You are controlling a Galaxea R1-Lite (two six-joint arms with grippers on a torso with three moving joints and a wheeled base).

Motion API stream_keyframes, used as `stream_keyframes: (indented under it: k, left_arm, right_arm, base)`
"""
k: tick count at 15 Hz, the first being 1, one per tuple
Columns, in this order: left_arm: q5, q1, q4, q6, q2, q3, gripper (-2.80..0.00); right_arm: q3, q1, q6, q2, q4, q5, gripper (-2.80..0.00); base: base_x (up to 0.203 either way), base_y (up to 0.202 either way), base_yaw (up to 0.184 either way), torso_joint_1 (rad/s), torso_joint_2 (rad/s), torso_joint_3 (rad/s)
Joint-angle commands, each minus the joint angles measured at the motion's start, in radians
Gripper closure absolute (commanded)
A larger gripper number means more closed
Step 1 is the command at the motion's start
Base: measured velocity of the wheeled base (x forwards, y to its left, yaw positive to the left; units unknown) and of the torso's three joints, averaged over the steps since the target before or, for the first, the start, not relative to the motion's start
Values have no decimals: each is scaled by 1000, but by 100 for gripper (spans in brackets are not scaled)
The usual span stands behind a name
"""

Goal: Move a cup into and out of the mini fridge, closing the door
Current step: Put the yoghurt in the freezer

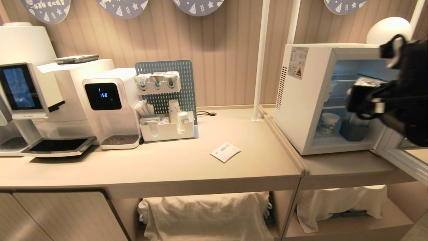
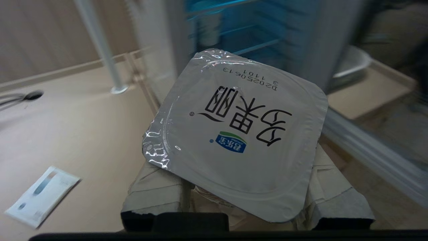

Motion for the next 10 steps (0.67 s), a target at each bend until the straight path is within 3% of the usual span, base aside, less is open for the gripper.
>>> stream_keyframes:
  k: [1,3,7,8,10]
  left_arm:
    - [1,1,0,0,2,2,0]
    - [1,1,0,0,2,2,0]
    - [1,1,0,0,2,2,0]
    - [1,1,0,0,2,2,0]
    - [1,1,0,1,2,1,0]
  right_arm:
    - [40,-43,0,-331,102,-56,0]
    - [113,-157,-8,-576,228,-97,0]
    - [372,-288,-45,-1064,363,-113,0]
    - [444,-310,-62,-1189,386,-93,0]
    - [580,-338,-73,-1389,387,57,0]
  base:
    - [0,0,0,0,0,0]
    - [0,0,0,0,0,0]
    - [0,0,0,0,0,0]
    - [0,0,0,0,0,0]
    - [0,0,0,0,0,0]
